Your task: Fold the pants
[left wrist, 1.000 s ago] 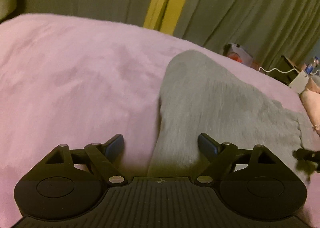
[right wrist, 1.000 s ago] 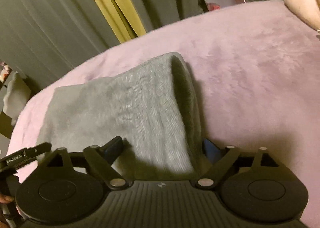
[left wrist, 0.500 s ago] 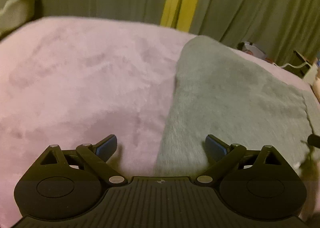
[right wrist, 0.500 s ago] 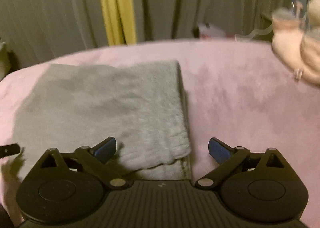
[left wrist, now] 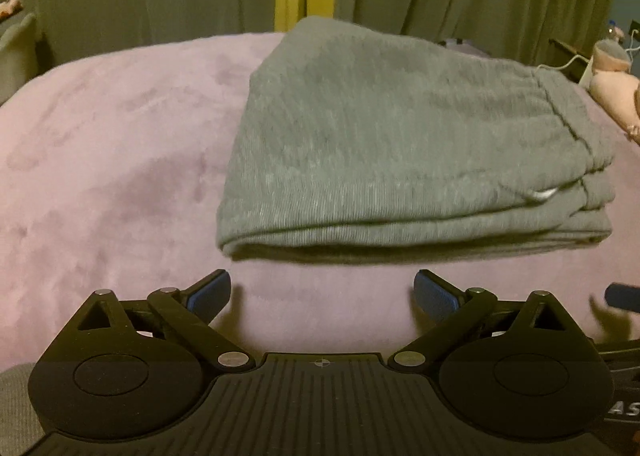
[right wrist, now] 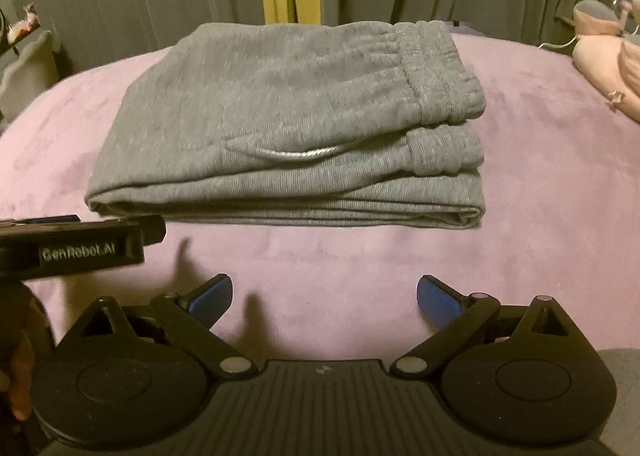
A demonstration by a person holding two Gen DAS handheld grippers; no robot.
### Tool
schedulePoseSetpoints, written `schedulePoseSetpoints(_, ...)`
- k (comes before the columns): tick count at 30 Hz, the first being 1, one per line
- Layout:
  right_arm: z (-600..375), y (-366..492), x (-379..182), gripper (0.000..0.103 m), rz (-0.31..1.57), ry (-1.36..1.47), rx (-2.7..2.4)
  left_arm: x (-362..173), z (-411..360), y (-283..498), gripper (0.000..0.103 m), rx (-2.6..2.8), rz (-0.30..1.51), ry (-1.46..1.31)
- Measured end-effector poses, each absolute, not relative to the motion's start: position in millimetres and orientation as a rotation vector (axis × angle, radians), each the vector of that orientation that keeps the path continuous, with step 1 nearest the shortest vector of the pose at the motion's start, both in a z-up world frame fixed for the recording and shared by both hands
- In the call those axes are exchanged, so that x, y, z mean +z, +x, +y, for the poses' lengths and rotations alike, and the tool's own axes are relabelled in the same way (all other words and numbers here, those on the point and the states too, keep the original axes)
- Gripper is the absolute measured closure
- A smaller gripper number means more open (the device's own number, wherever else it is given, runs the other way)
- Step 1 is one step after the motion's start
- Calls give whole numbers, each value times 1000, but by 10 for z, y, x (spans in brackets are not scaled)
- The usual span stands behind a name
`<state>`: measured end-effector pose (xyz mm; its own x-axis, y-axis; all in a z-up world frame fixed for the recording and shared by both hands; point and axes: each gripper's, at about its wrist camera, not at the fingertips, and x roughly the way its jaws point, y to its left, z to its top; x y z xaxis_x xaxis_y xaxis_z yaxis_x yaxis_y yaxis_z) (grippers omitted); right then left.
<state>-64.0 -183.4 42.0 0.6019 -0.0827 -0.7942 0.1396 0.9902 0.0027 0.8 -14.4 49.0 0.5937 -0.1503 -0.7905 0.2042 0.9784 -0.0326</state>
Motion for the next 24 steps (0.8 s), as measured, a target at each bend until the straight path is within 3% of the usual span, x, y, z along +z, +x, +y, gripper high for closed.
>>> schedulePoseSetpoints(5,-1814,-575,397,4,927,46,-154,513,24,-28,2,-183,894,-45)
schedulePoseSetpoints(24,-1962,-616,419,4,810,116,-208,398,-85,-32,2,-182,919,30)
